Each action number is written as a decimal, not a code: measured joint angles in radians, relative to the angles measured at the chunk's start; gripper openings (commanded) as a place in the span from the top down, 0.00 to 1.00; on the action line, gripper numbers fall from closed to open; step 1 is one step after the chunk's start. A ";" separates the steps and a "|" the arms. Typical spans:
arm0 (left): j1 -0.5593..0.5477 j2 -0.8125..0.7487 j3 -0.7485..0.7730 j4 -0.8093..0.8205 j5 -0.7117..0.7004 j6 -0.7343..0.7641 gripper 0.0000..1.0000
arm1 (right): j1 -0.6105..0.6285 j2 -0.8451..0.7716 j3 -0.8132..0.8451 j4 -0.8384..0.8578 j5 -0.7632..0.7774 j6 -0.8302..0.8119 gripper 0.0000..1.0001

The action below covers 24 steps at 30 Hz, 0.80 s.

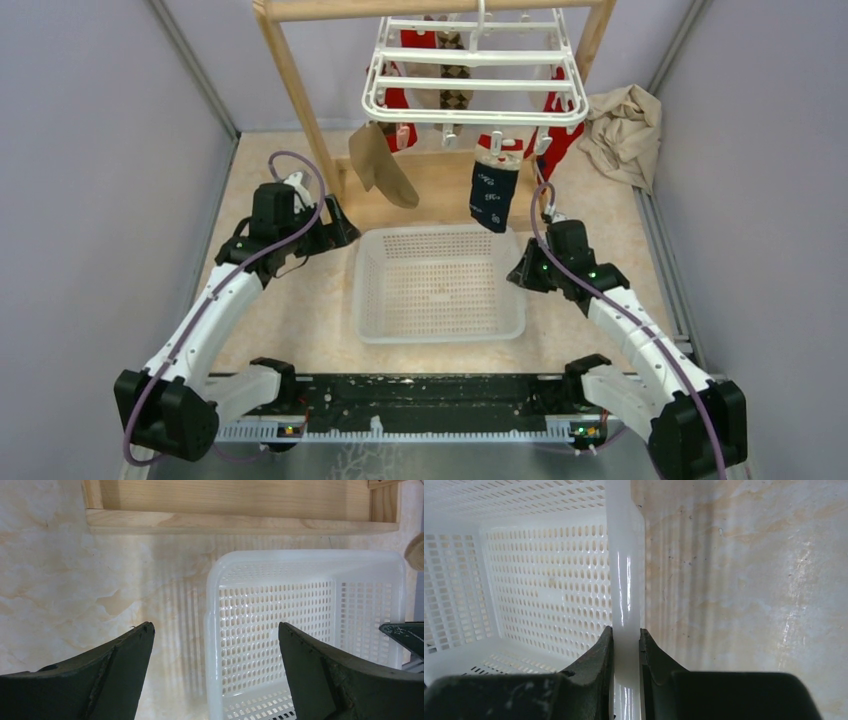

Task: Remove the socks clipped to the hanger
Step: Adjust the bin at the center of the board.

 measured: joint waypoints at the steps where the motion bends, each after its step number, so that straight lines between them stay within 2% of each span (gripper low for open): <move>1: -0.003 -0.002 0.000 0.000 0.000 -0.003 0.01 | 0.004 -0.006 -0.002 -0.002 -0.005 0.002 1.00; 9: -0.042 -0.023 -0.012 -0.002 -0.006 -0.022 0.01 | 0.048 -0.048 -0.021 -0.016 -0.017 0.028 0.97; 13: -0.061 -0.047 -0.017 -0.008 -0.016 -0.035 0.01 | 0.072 -0.082 -0.035 -0.037 -0.010 0.053 0.80; 15: -0.066 -0.069 -0.020 -0.013 -0.021 -0.039 0.01 | 0.075 -0.109 -0.039 -0.045 -0.007 0.064 0.67; 22: -0.066 -0.130 -0.020 -0.036 -0.021 -0.043 0.01 | 0.079 -0.143 -0.016 -0.122 0.016 0.072 0.35; 24: -0.066 -0.144 -0.016 -0.059 -0.016 -0.043 0.01 | 0.079 -0.145 0.016 -0.144 0.027 0.065 0.20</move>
